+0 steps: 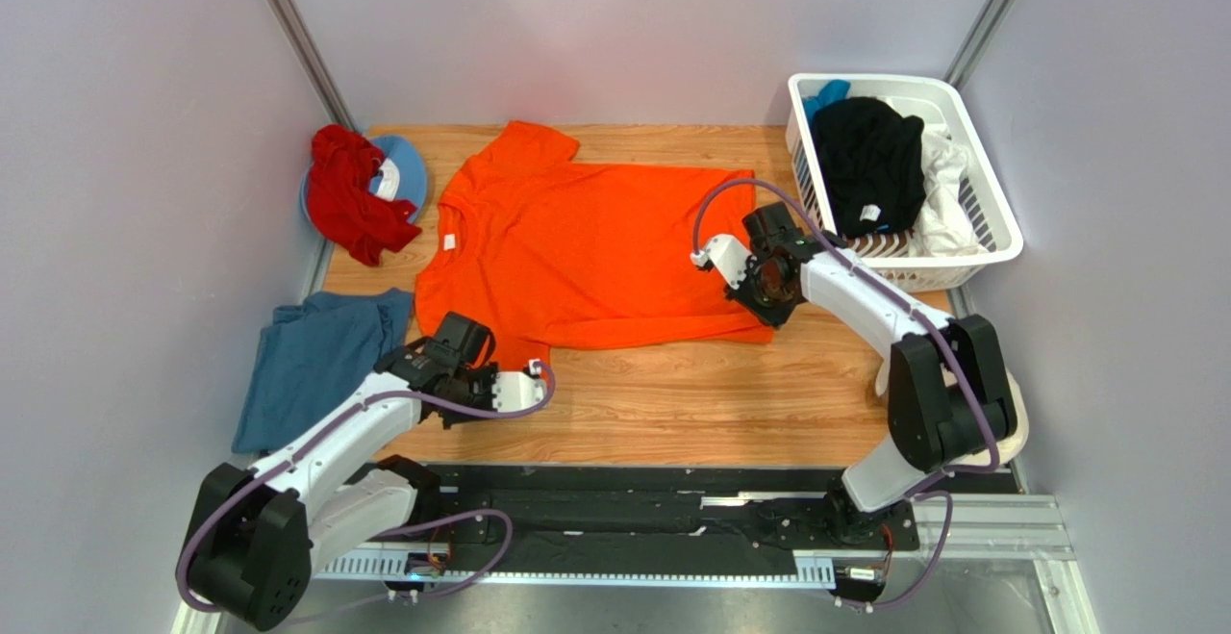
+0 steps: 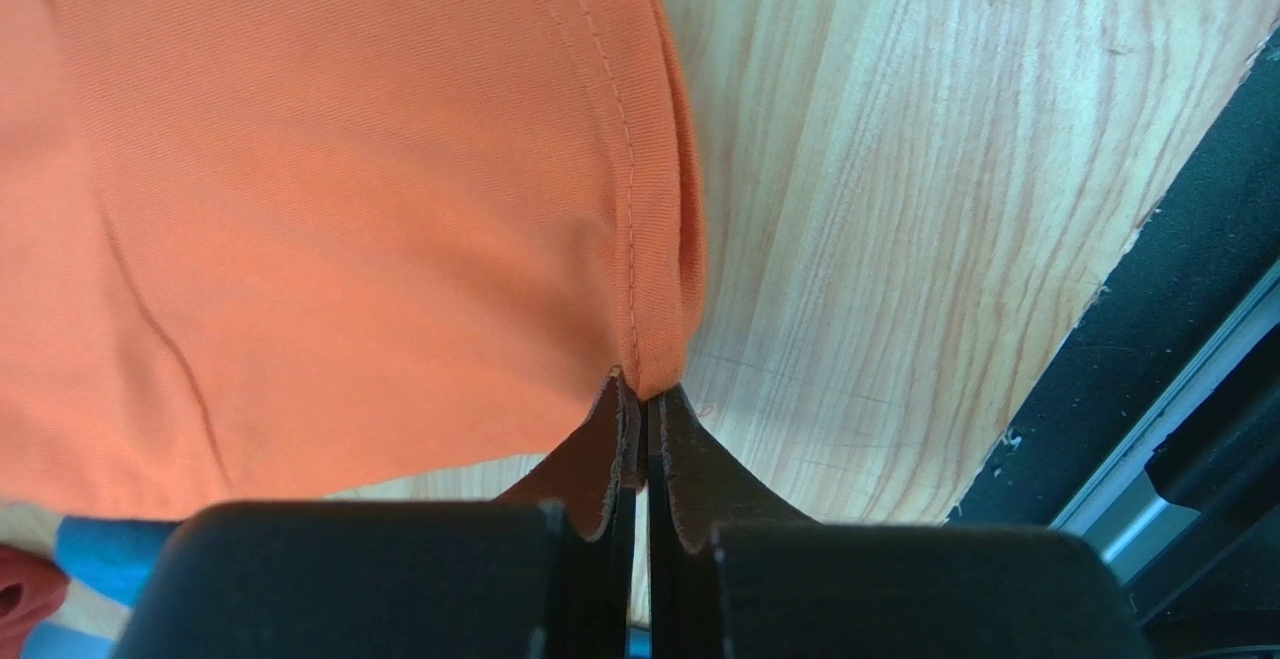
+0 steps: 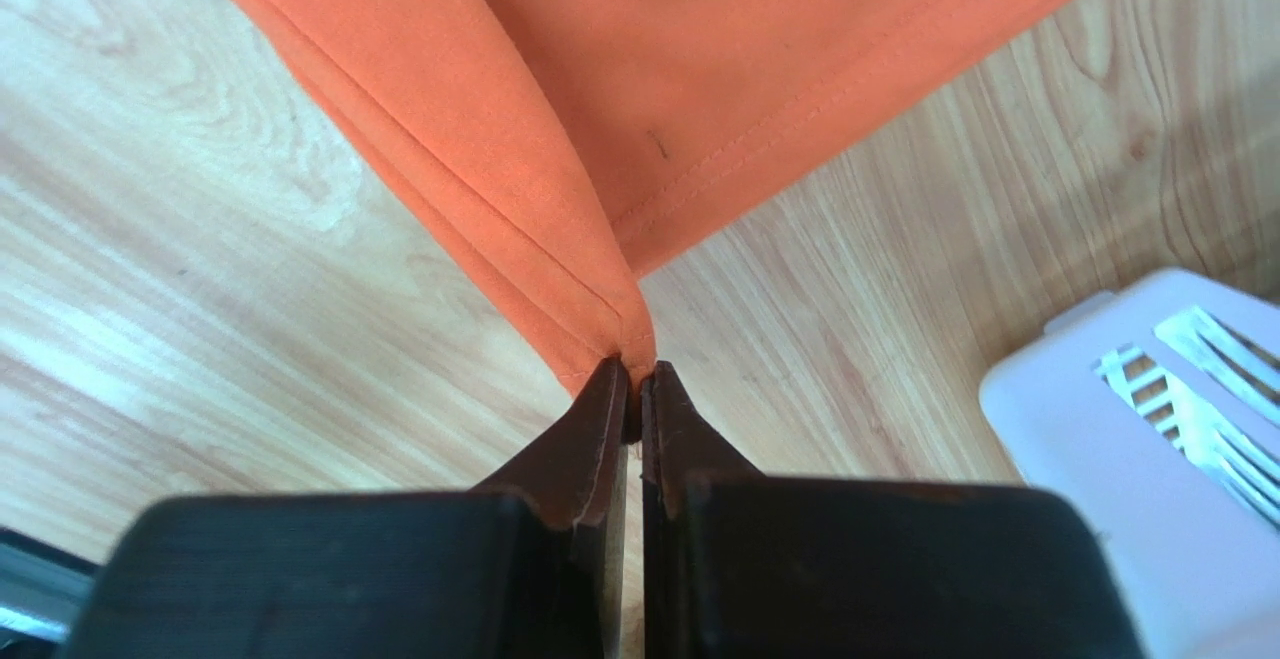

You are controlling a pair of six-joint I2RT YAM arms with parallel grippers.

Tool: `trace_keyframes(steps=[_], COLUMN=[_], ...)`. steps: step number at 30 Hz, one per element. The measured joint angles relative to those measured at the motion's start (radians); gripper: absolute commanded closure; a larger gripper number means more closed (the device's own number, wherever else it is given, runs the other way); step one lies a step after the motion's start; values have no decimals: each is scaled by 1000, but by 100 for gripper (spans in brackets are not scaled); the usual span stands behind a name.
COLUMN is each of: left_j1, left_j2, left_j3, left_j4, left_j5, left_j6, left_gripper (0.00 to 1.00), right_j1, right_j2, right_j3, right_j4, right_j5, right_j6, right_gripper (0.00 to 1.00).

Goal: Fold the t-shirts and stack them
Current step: Fold the tshirt

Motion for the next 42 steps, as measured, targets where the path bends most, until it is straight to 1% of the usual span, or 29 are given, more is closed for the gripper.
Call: trace_keyframes(steps=[7, 14, 19, 25, 29, 36, 42], left_j1=[0, 0, 0, 0, 26, 158, 219], left_j2=[-53, -104, -103, -65, 9, 227, 377], left_j3=[12, 42, 103, 212, 282, 462, 563], left_j4=[-12, -40, -52, -35, -3, 62, 106], left_j5=[-6, -14, -29, -57, -65, -45, -32], left_j6=[-13, -23, -20, 6, 44, 98, 128], left_gripper=[100, 100, 100, 100, 100, 100, 100], right_j1=[0, 0, 4, 4, 4, 3, -5], right_j2=[-158, -268, -286, -246, -175, -70, 29], right_j3=[-26, -43, -43, -39, -17, 61, 159], right_j4=[-69, -125, -145, -140, -134, -114, -98], right_j5=[0, 9, 27, 41, 46, 65, 82], right_j6=[16, 20, 21, 21, 21, 14, 5], right_gripper=[100, 100, 100, 100, 100, 100, 100])
